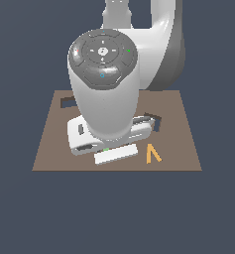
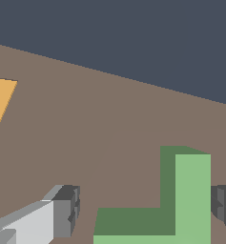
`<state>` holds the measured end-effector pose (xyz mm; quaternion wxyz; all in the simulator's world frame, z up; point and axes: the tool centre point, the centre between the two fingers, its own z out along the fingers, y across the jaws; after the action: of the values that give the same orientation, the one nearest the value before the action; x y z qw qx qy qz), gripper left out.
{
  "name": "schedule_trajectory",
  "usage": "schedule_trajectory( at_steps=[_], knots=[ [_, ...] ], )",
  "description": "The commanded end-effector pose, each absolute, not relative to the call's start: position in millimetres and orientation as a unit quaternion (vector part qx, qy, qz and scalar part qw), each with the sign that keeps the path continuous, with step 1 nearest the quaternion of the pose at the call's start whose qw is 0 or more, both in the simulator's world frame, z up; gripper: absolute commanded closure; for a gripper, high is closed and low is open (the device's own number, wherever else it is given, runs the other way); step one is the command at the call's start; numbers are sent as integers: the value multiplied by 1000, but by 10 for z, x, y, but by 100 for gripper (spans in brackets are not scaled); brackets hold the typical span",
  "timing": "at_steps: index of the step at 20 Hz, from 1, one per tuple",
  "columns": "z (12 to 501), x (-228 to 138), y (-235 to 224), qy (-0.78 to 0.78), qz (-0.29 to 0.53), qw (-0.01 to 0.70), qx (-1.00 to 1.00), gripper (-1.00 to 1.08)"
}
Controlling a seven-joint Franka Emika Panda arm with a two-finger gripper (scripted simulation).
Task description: Insert a designated object into the corresponding slot on a board.
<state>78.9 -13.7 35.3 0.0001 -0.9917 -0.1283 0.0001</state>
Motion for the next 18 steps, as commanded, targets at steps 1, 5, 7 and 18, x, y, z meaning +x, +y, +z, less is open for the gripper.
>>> schedule_trajectory(
  at_steps=[1,5,7,18],
  knots=[
    [302,788,-136,-128,0,0,-992,-92],
    [298,788,-136,-128,0,0,-992,108],
    [298,788,-136,-128,0,0,-992,108],
    [332,788,-143,-128,0,0,-992,108]
  ],
)
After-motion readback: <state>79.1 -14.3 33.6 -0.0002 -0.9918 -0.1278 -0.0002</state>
